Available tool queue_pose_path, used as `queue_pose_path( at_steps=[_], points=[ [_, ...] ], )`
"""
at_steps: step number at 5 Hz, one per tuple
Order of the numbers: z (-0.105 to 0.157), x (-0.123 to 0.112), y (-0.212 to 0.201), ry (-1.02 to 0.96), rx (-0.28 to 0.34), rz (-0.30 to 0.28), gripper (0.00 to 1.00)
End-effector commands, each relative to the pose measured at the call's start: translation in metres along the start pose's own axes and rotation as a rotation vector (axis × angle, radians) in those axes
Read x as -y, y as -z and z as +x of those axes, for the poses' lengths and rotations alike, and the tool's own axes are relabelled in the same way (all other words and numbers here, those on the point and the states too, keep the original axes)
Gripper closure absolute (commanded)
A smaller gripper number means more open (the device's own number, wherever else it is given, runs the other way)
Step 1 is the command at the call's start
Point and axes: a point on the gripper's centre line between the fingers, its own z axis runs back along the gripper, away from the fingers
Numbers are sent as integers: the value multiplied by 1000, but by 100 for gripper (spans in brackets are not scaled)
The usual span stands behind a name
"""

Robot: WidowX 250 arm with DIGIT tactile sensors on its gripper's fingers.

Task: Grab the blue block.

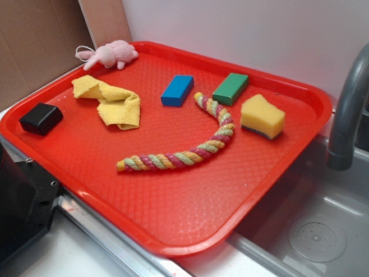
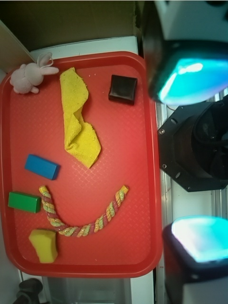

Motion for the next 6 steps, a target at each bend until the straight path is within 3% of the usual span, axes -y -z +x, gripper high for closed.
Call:
queue_pose_path(
  at_steps=[1,2,3,4,5,6],
  points=[
    [0,0,0,0,0,0,0],
    [46,-15,54,-143,-64,76,0],
    [92,-5,92,-197,-34,96,0],
    [121,-6,119,-233,14,91,0],
    [139,-30,154,-383,73,77,0],
    [158,-38,174,-460,125,23,0]
  ],
)
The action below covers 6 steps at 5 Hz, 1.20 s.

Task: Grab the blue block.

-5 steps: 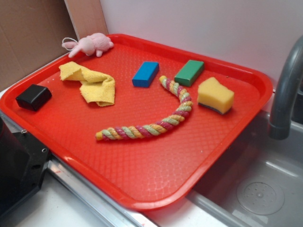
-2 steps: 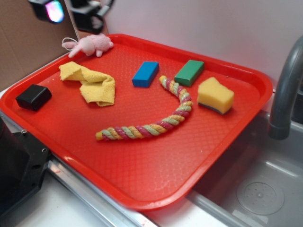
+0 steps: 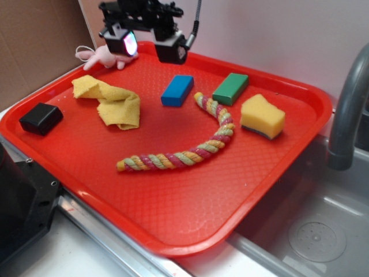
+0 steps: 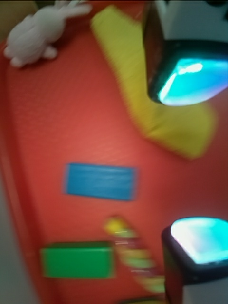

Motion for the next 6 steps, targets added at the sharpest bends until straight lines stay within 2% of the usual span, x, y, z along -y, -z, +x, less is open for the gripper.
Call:
queue_pose_path(
  at_steps=[1,2,3,4,5,6],
  points=[
    [39,16,41,-77,40,-55,0],
    [32,42,66,-32,35,-51,0],
    [29,51,76,1,31,-30,0],
    [20,40,78,-24,-8,-24,66],
    [17,18,66,-41,-28,-37,100],
    [8,-18,33,41,-99,-110,100]
  ],
)
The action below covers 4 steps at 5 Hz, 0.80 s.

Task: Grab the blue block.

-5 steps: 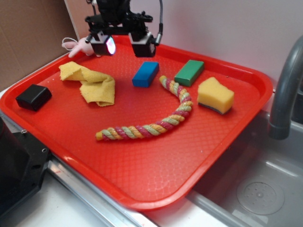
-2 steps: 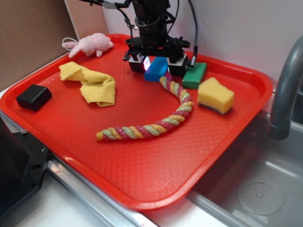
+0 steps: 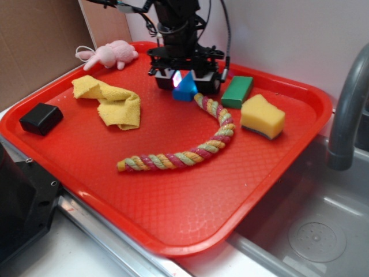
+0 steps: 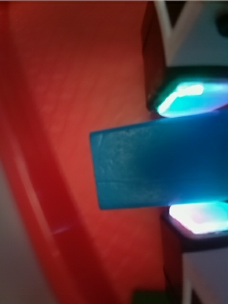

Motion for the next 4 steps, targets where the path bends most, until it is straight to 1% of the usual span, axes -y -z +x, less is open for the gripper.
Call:
queue_pose_path(
  at_steps=[1,2,3,4],
  points=[
    [-29,-62,-90,193,-18,-59,100],
    [-66,-69,-142,287,49,-63,100],
    [-87,-50,-192,408,94,-80,100],
    [-73,-26,-185,484,62,-85,100]
  ],
)
